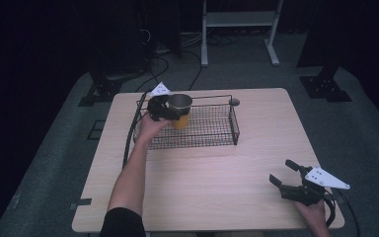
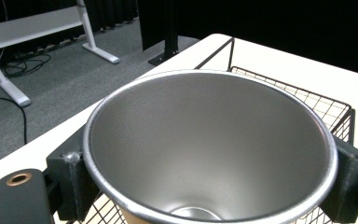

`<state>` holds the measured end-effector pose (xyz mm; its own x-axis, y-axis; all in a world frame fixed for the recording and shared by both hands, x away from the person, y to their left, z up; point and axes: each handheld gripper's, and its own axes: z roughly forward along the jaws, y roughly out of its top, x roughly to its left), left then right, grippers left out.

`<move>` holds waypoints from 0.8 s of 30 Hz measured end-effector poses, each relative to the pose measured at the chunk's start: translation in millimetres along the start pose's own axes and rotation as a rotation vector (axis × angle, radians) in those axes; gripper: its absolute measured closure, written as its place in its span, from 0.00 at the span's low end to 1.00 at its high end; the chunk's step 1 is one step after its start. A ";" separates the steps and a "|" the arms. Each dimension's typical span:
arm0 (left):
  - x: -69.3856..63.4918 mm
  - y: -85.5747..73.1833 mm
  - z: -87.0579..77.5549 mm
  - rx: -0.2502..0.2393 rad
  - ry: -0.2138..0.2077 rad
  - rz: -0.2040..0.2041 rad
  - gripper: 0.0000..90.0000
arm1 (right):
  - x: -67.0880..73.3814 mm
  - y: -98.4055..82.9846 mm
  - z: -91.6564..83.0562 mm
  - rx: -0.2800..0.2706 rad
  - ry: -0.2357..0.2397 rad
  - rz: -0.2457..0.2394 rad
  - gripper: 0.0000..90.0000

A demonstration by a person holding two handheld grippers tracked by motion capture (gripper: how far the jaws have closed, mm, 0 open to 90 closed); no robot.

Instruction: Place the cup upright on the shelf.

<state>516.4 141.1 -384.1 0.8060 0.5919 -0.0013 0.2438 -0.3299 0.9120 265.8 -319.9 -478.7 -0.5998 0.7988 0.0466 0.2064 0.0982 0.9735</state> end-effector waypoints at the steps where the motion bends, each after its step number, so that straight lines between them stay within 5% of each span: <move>1: 0.1 -0.5 0.8 0.003 -0.001 0.001 0.13 | 0.0 0.0 0.0 0.000 0.000 0.000 0.15; 24: -2.6 -7.1 21.1 0.147 0.016 0.058 0.10 | -0.1 0.0 -0.1 0.000 0.002 0.000 0.15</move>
<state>523.9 126.4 -399.2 0.8128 0.5797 0.0572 0.2744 -0.4676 0.8403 265.8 -320.0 -478.7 -0.6013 0.7976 0.0475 0.2063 0.0976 0.9736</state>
